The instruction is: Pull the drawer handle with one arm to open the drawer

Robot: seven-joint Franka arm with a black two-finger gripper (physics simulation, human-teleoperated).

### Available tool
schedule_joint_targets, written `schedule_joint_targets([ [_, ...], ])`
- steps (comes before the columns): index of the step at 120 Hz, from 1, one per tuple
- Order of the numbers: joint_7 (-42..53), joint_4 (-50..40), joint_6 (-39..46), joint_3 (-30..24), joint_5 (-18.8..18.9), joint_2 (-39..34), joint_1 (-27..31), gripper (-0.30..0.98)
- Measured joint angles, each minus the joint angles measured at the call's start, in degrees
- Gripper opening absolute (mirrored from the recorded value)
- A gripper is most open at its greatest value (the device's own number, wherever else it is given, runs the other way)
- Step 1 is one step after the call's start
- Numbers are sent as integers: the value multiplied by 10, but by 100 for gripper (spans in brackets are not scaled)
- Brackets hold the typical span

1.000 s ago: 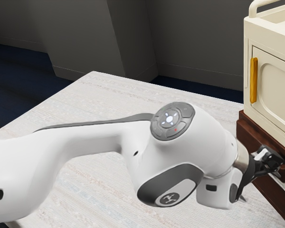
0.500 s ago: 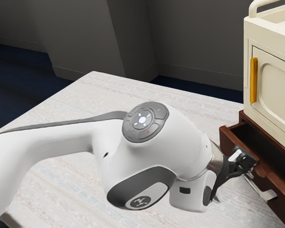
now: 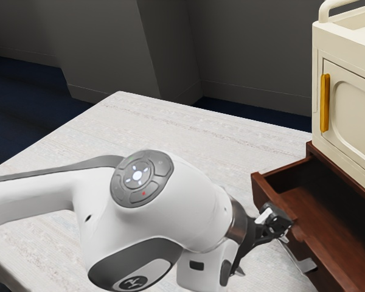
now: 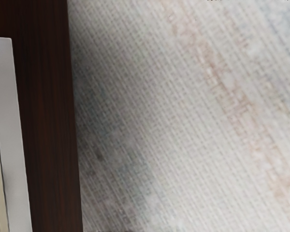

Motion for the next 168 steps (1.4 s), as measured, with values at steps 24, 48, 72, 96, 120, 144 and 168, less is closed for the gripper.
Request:
schedule_joint_targets([
  [24,-7,-35,-1,0,-2,-33,-2,69],
  [48,-13,-65,-2,0,-3,-62,-2,69],
  [72,-19,-79,-13,-1,-4,-82,-2,68],
  [96,-23,-68,-56,-5,-1,-90,-6,67],
  [120,-26,-36,-120,-17,3,-105,-9,68],
  [144,-28,11,-176,-18,4,-111,-15,68],
  [168,-37,112,-231,-17,3,-86,-9,69],
])
